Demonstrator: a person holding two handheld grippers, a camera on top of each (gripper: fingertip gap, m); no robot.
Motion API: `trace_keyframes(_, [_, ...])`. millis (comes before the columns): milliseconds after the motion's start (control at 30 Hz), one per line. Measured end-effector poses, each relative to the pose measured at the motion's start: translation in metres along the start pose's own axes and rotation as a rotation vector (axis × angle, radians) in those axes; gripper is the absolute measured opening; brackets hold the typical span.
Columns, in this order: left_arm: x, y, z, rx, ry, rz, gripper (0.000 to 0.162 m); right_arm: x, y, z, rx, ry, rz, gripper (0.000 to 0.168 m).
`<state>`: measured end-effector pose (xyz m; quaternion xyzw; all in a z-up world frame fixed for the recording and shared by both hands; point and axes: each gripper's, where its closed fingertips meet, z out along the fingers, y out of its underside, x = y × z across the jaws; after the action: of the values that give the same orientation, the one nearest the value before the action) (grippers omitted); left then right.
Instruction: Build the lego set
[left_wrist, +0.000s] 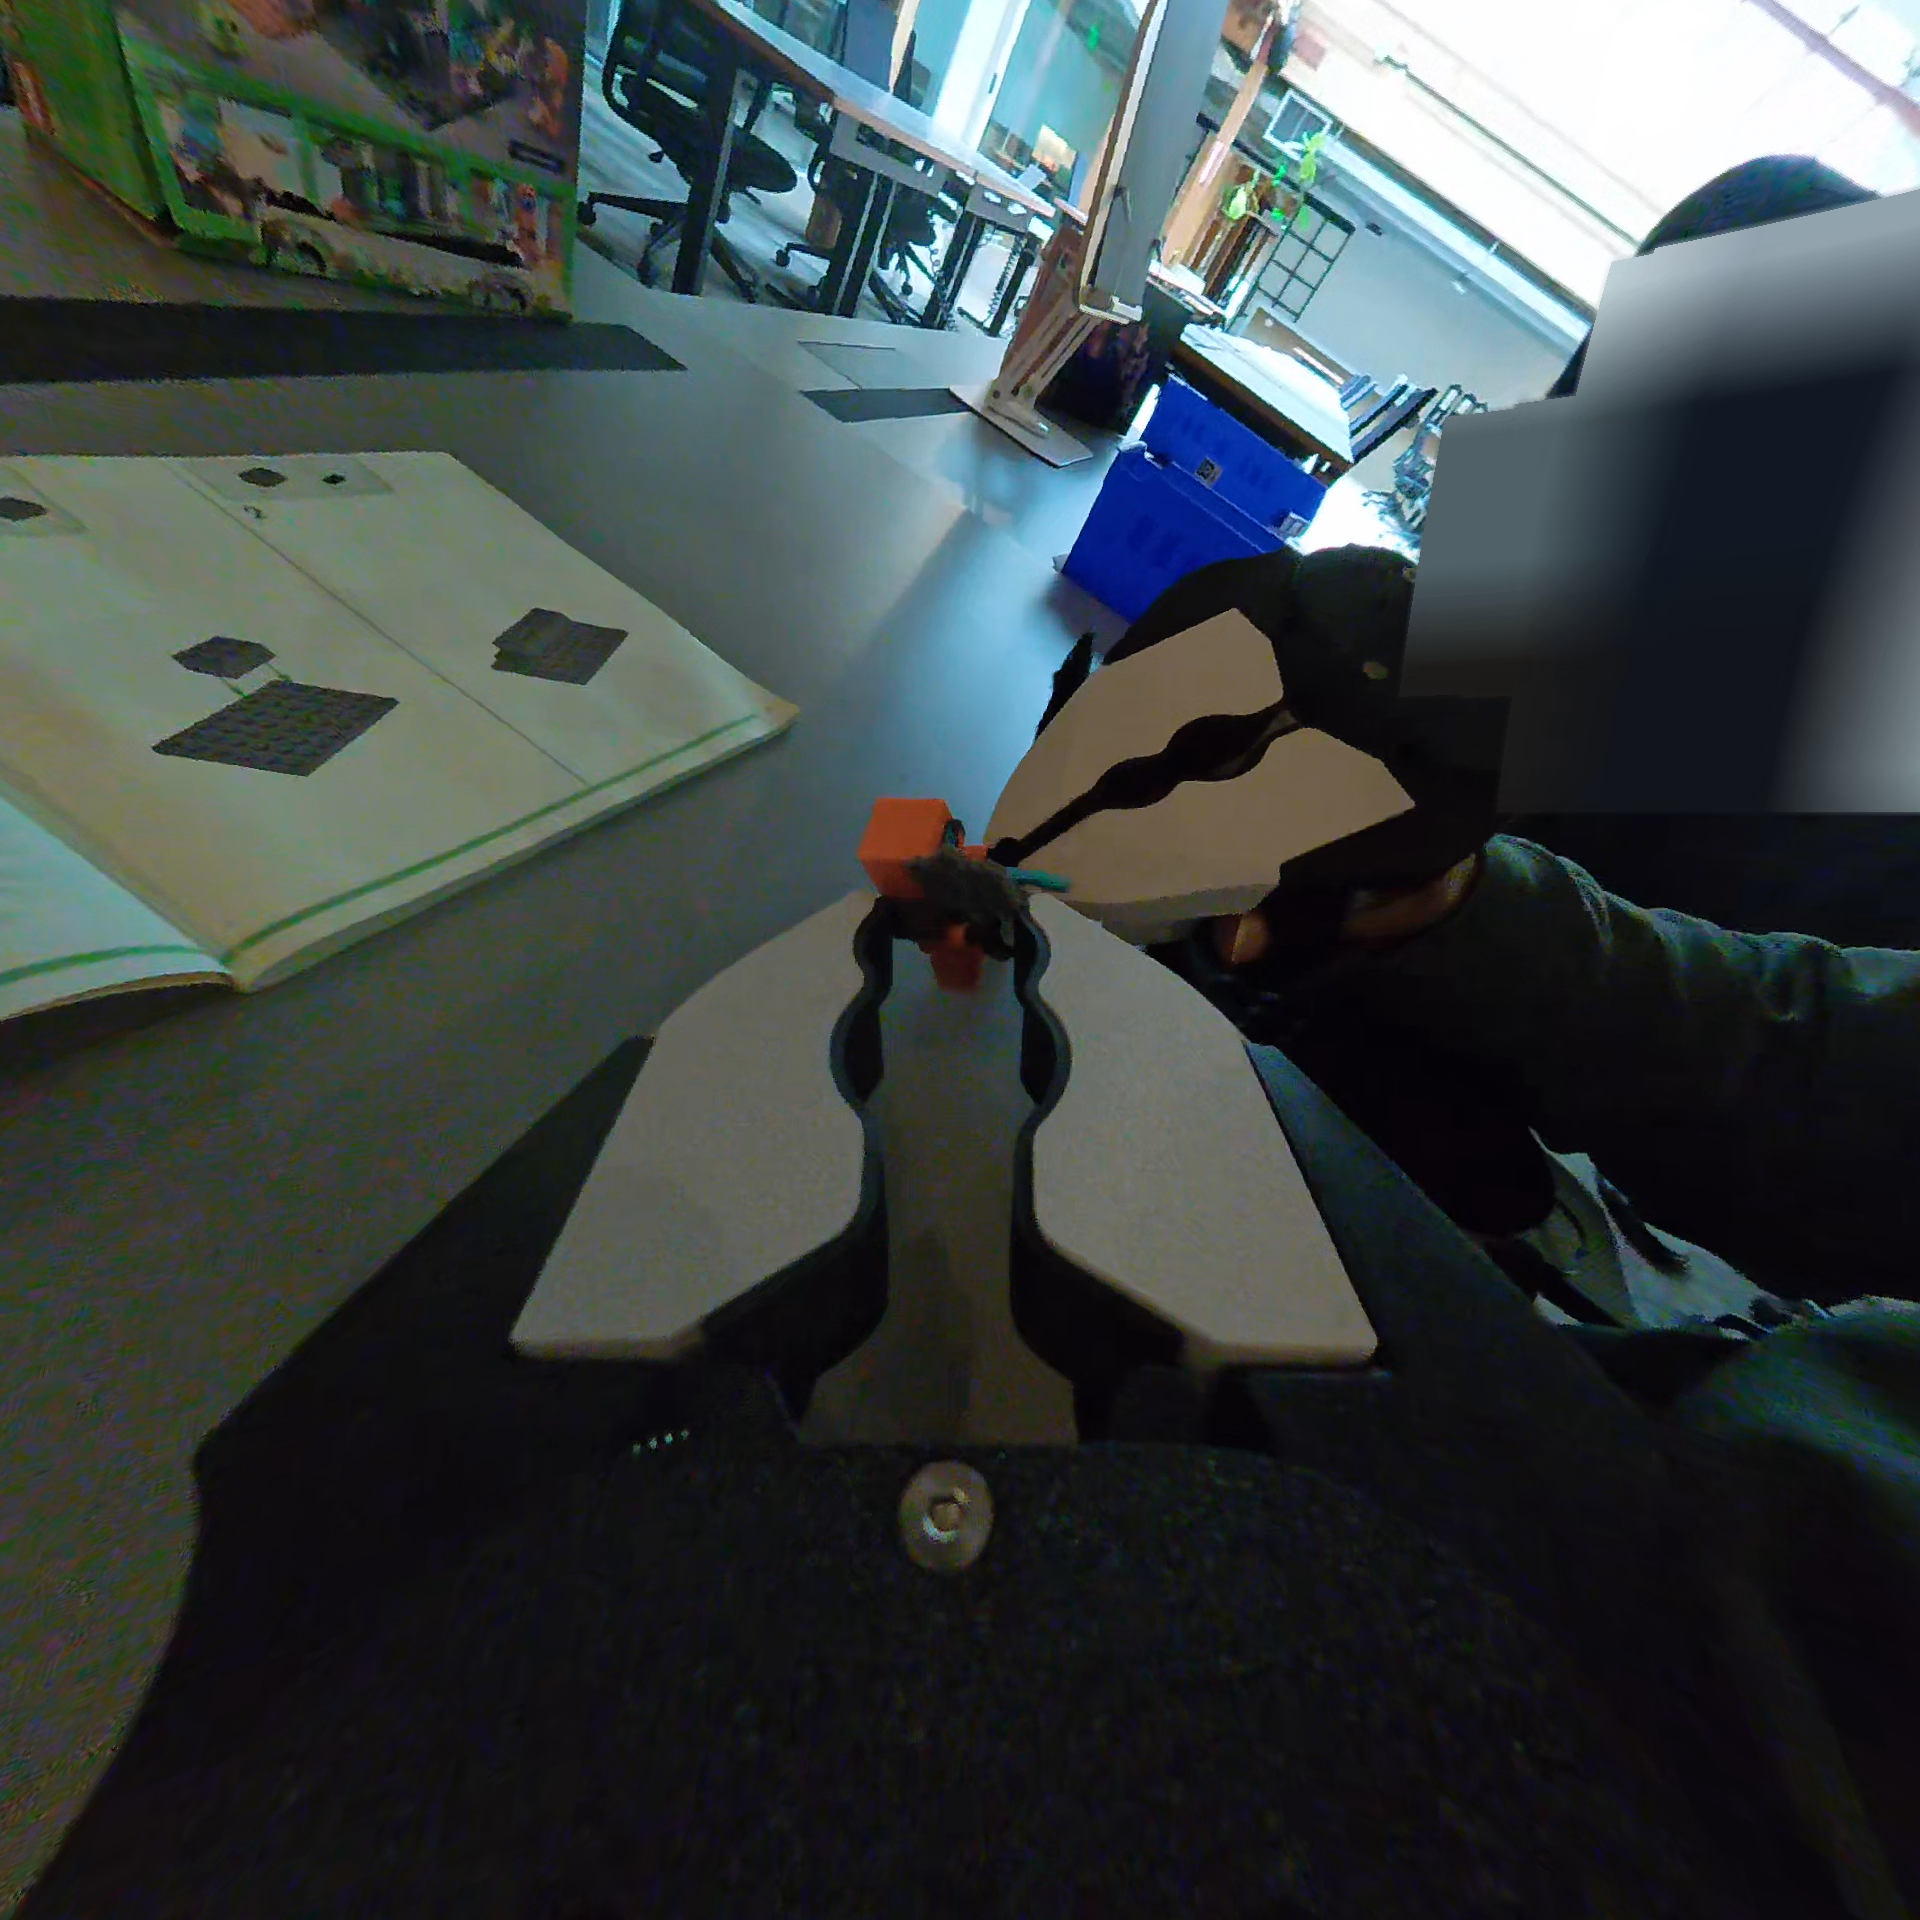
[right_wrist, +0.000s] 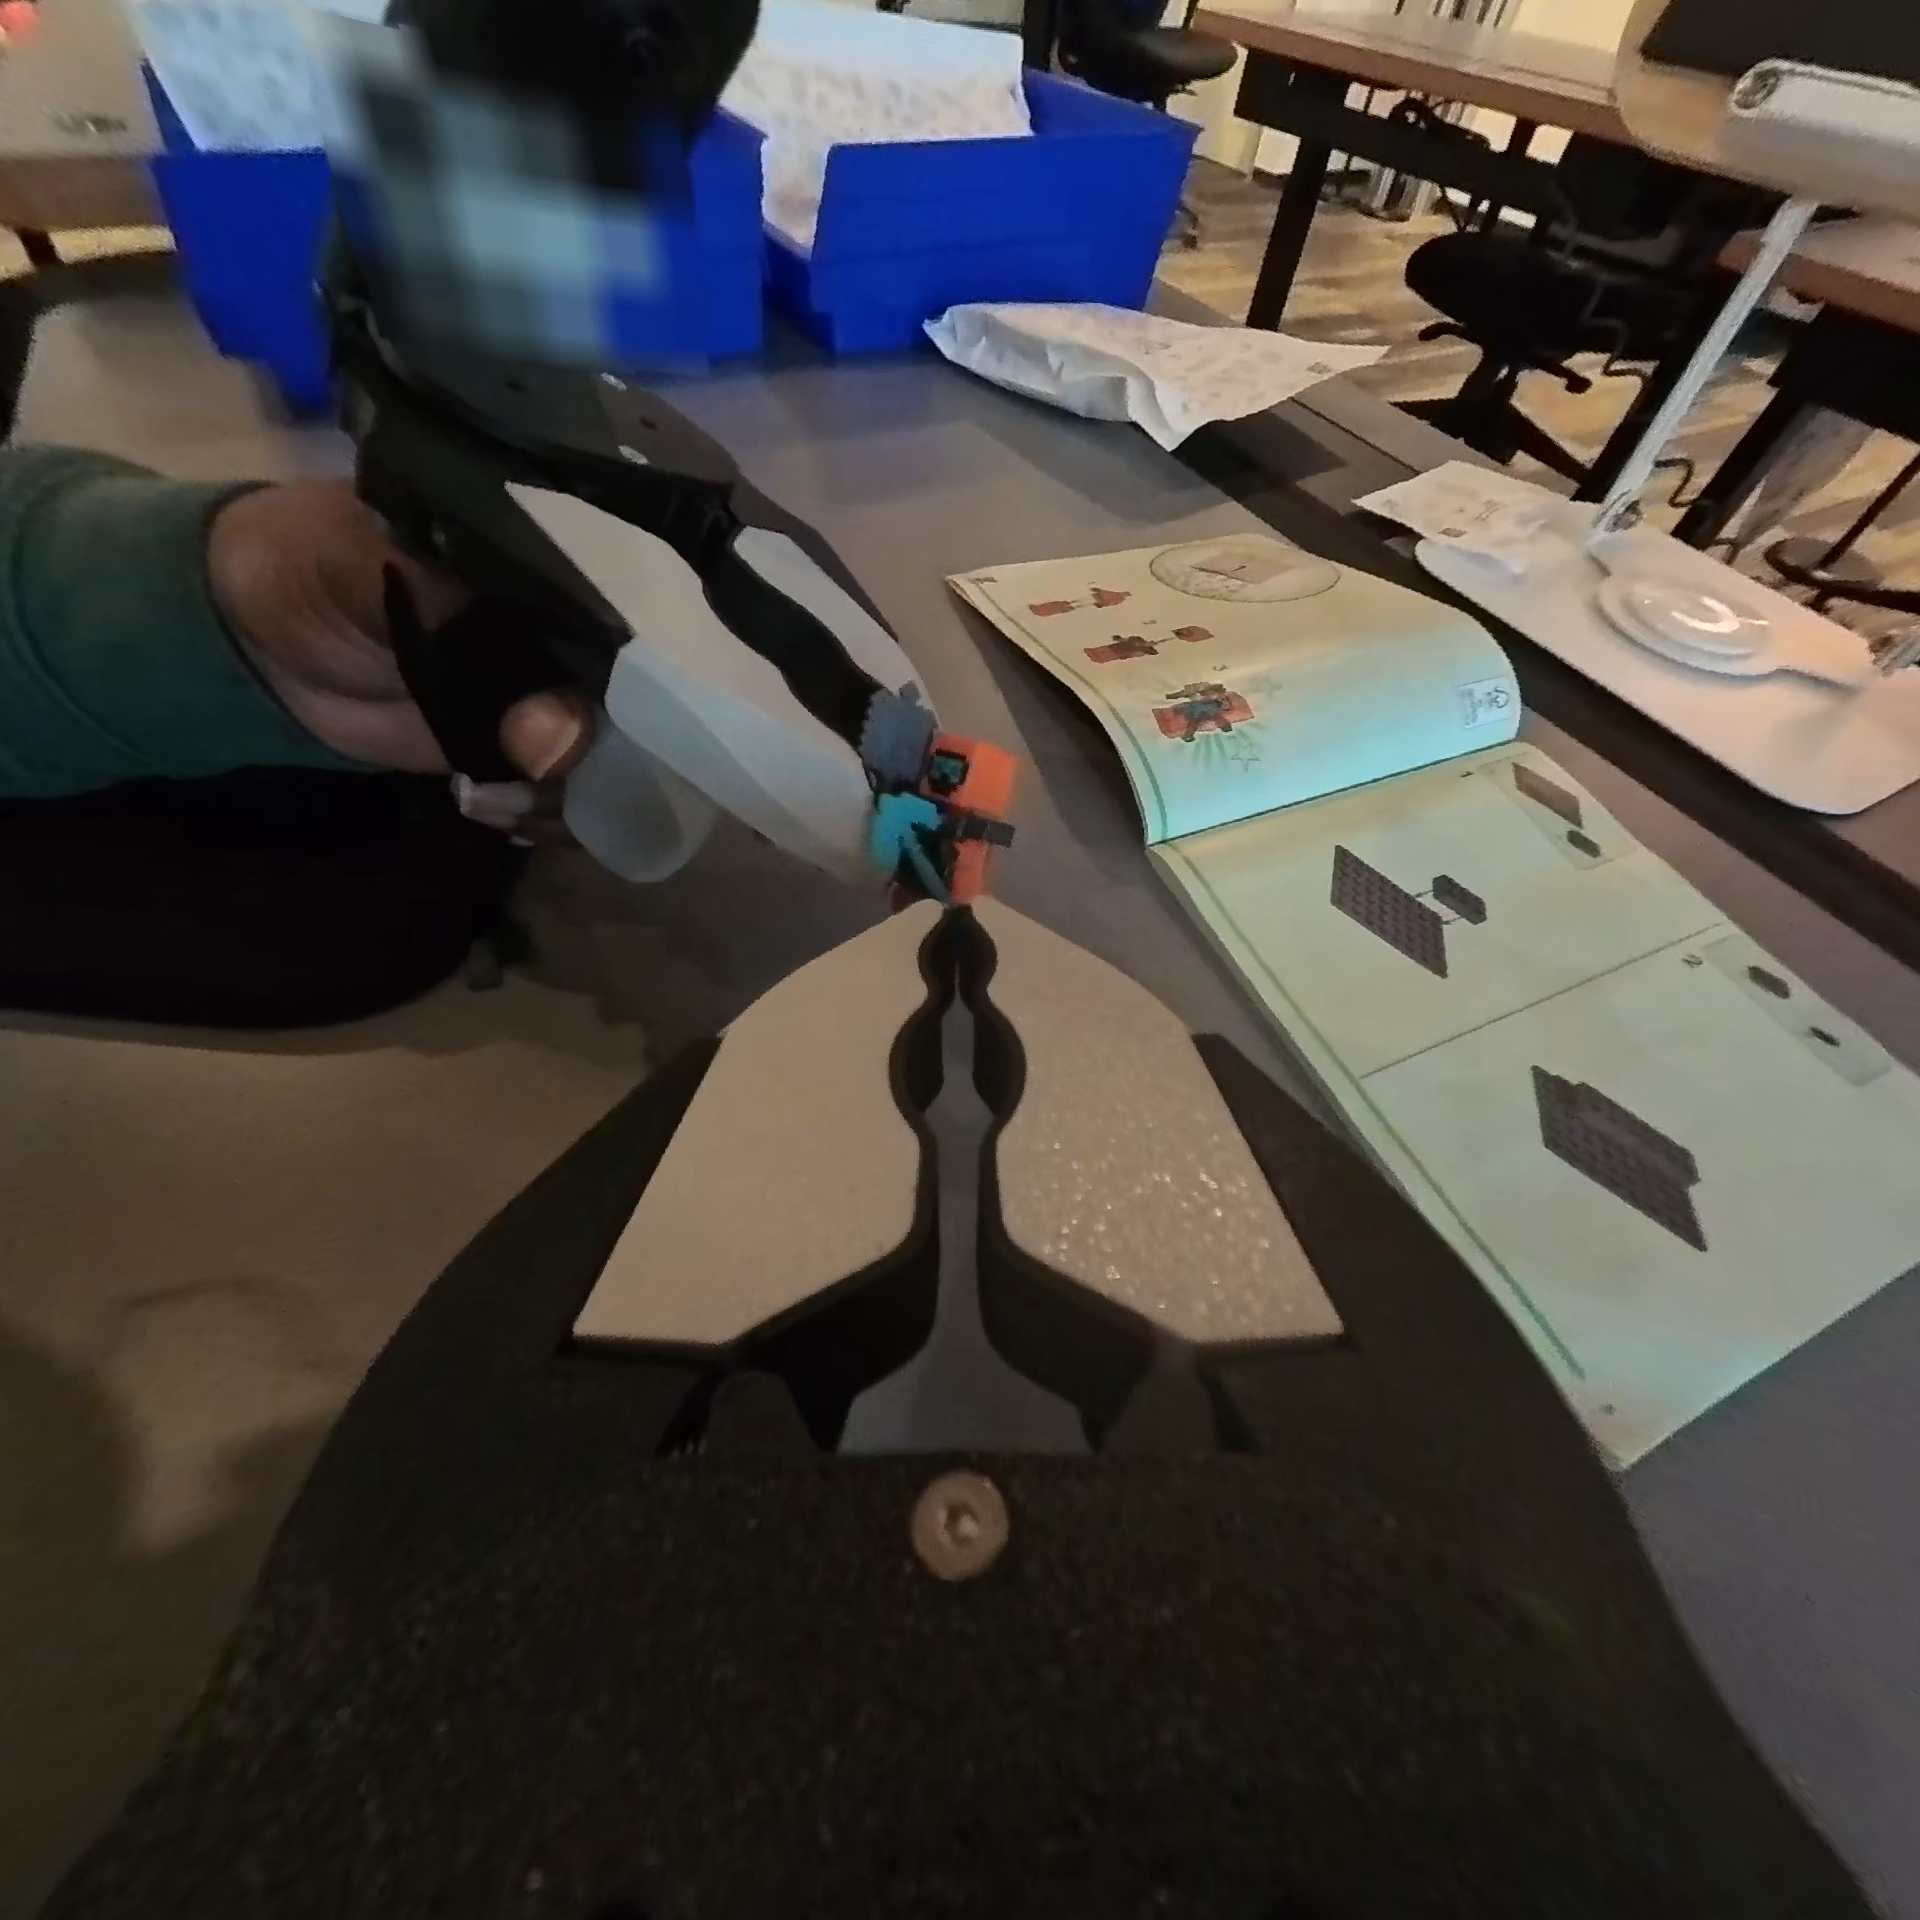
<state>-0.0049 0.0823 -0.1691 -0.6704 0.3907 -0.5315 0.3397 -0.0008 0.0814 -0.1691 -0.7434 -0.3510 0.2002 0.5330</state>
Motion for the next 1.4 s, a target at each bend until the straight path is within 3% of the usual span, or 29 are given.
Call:
trace_keyframes(300, [0.001, -0.001, -0.002, 0.009, 0.029, -0.038, 0.022, -0.004, 0.002, 0.002, -0.007, 0.012, -0.055, 0.008])
trace_keyframes(733, [0.003, 0.004, -0.001, -0.032, 0.029, 0.009, 0.022, -0.006, 0.003, 0.0, -0.005, 0.028, -0.148, 0.0])
trace_keyframes(1000, [0.006, 0.01, 0.0, -0.066, 0.048, 0.013, 0.022, -0.01, 0.007, 0.002, -0.03, 0.055, -0.258, 0.012])
trace_keyframes(1400, [0.003, 0.011, -0.002, -0.084, 0.032, 0.061, 0.022, -0.012, 0.007, -0.002, -0.006, 0.014, -0.258, 0.003])
